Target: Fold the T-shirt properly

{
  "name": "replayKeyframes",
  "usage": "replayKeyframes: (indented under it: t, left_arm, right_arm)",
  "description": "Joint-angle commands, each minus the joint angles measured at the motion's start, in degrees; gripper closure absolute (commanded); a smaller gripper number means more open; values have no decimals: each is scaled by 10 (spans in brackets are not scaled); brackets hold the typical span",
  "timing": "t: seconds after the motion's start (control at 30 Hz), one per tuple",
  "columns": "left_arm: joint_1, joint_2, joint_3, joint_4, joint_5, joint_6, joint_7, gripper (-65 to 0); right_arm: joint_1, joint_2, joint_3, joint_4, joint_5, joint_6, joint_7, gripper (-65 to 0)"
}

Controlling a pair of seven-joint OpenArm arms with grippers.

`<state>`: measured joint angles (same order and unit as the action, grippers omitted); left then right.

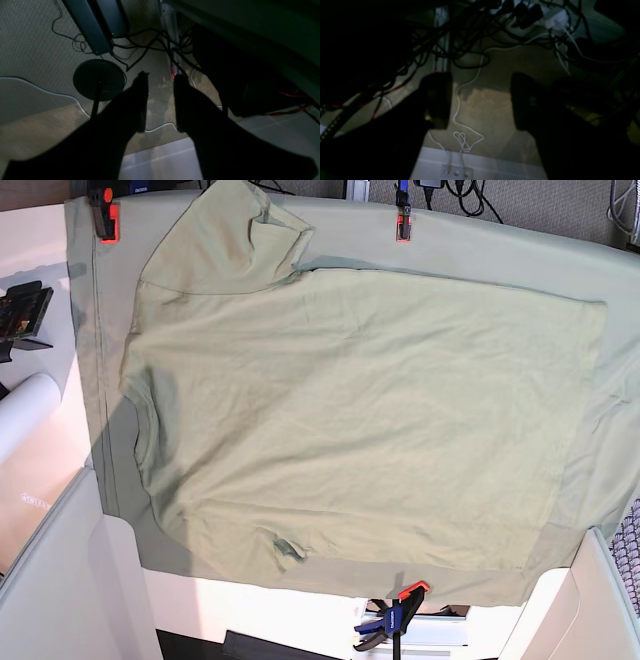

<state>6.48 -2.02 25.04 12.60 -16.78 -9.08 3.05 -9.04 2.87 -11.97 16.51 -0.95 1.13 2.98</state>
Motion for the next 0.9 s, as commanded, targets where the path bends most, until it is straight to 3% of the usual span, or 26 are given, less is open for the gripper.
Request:
replayKeyframes:
  t: [0.0,0.7,0.87]
  left_arm:
    - [2,1,0,2,-7,-8,-3,-213]
    - [4,1,0,2,-16,-10,-16,-213]
    - [11,1,0,2,-17,-59,-19,-213]
  right_arm:
    - [-3,3,1,2,-1,-1,5,-373]
    - [-3,3,1,14,-21,-1,4,-373]
    - [-6,3,1,30,-22,-1,-7,-373]
